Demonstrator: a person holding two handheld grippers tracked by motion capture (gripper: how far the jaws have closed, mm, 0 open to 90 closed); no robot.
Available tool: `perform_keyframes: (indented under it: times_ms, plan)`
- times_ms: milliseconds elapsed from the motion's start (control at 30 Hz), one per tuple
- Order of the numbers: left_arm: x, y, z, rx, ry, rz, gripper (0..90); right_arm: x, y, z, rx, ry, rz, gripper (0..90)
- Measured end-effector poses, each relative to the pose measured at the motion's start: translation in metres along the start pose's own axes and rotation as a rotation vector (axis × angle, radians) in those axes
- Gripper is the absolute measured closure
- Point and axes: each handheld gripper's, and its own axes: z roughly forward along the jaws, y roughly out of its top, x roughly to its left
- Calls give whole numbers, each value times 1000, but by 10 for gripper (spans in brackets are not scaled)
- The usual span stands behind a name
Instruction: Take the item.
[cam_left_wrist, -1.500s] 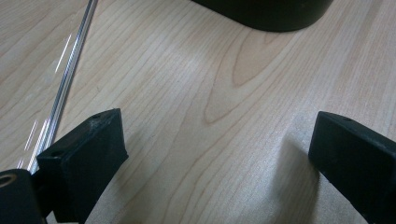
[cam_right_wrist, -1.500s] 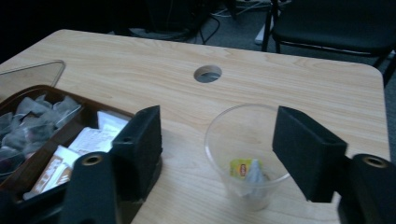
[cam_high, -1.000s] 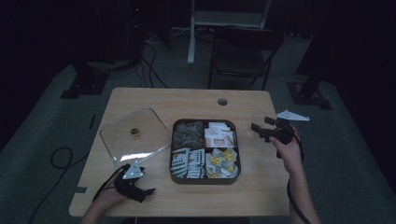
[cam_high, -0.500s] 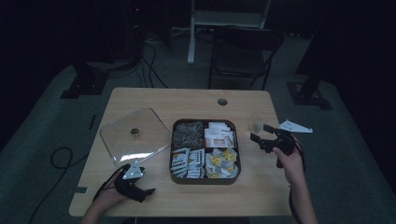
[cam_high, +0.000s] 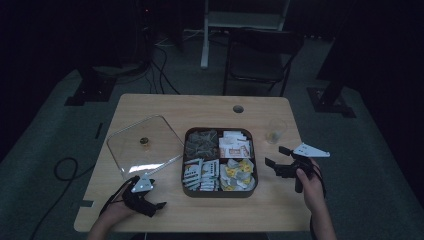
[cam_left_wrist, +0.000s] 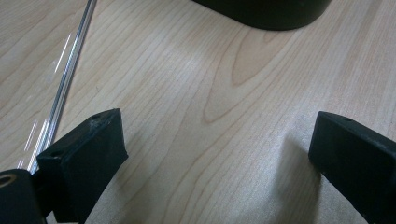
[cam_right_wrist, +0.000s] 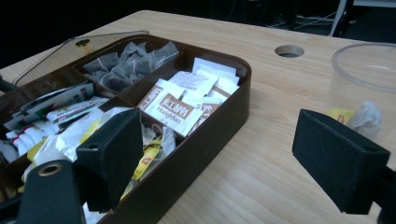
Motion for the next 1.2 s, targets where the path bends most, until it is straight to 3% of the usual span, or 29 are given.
perform_keyframes:
  times_ms: [533, 800, 1200]
  plan:
    - [0, -1, -1, -2, -4, 0, 45, 11, -33, -1, 44, 97, -48, 160]
    - [0, -2, -2, -5, 4, -1, 71, 16, -50, 3, 107, 154, -74, 161]
    - [-1, -2, -2, -6, 8, -5, 70, 28, -66, 10, 204, 177, -147, 161]
